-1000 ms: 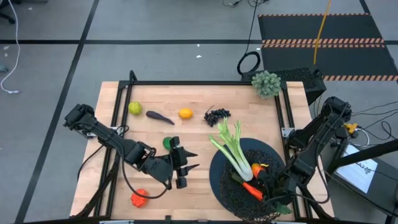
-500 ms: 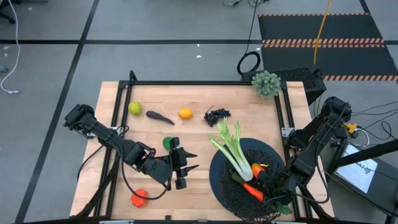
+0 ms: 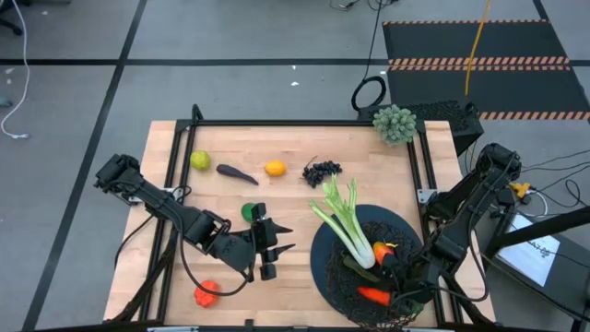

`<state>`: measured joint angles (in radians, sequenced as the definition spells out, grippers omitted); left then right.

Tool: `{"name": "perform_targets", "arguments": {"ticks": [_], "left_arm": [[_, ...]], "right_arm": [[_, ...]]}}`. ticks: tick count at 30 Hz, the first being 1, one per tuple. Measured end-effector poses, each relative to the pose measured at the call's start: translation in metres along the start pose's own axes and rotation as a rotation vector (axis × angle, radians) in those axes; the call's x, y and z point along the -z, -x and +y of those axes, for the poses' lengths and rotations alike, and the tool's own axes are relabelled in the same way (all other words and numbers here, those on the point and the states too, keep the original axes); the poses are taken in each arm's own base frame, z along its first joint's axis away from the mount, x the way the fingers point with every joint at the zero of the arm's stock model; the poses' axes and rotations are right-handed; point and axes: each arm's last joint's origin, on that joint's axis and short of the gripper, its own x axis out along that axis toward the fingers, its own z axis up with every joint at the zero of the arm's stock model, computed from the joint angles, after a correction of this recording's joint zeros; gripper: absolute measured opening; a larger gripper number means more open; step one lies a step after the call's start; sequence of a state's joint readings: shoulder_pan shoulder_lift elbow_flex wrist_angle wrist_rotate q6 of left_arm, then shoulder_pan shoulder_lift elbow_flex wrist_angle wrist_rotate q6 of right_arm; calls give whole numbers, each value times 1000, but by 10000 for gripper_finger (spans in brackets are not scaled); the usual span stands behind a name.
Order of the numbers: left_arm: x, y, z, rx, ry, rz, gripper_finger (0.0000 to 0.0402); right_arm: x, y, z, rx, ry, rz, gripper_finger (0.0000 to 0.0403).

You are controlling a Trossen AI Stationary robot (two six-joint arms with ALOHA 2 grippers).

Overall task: Build produce basket
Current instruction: Put the carrot into the wire basket, then put the lime into the wire basket

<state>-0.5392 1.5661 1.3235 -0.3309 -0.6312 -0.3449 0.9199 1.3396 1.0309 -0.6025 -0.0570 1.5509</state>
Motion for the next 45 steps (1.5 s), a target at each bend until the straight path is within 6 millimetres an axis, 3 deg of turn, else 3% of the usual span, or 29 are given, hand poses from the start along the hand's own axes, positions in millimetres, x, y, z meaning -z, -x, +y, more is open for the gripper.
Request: {"name": "perform_targets", "arguments": {"ticks": [8,14,19,25,30,37,45], "left_arm": [[0,0,0,0,0,0,172],[1,0,0,-3,-16,9,172],[1,0,1,-4,-50,13,172],[6,-1,2,-16,-105,44,172],[13,0,6,-42,-106,115,172],[40,2,20,-146,-176,334,175],[51,1,49,-219,-312,559,235]], "right_arm": [[0,0,1,-8,3,-43,235],[3,1,11,-105,92,-302,226],[3,7,24,-172,283,-583,222],[4,4,32,-80,542,-820,222],[2,-8,31,24,639,-882,222],[0,-26,29,137,705,-930,222],[0,-36,28,161,725,-920,222]]}}
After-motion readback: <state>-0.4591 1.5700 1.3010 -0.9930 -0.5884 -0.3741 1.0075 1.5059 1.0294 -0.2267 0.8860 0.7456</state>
